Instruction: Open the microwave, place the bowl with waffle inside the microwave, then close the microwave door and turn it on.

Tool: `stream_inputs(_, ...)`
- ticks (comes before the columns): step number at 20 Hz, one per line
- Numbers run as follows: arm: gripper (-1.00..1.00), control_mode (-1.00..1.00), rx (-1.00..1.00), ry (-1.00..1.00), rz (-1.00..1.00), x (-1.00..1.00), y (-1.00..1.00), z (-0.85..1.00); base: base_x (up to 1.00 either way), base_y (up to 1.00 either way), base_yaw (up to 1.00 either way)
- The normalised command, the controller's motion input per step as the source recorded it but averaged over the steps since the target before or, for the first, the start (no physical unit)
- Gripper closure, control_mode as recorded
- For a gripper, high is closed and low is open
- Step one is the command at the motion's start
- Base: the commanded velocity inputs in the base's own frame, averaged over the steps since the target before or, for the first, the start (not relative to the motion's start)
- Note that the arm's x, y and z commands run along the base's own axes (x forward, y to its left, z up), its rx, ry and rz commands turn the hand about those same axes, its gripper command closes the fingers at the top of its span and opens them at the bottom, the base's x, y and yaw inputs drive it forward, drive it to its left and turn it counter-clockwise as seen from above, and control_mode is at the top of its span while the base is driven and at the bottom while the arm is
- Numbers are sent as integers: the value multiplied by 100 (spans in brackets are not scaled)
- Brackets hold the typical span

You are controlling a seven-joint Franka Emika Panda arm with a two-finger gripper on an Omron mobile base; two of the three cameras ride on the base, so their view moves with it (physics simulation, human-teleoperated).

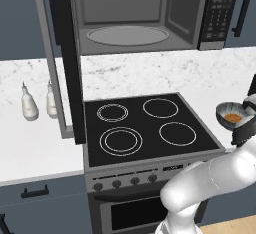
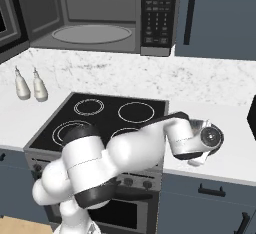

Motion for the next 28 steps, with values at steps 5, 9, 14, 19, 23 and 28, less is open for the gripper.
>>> stream_inputs(5, -100, -100, 3, 4, 0, 39, -36, -25, 0, 0, 0)
stream_inputs(9, -100, -100, 4, 3, 0, 34, -30, -28, 0, 0, 0)
stream_inputs(14, -100, -100, 0, 6, 0, 24, -10, -40, 0, 0, 0)
stream_inputs(19, 100, -100, 0, 6, 1, -1, 3, -37, 0, 0, 0)
stream_inputs(23, 100, -100, 0, 0, 3, -11, 37, -10, 0, 0, 0)
stream_inputs(28, 100, -100, 4, -1, 5, -16, 50, 0, 0, 0, 0)
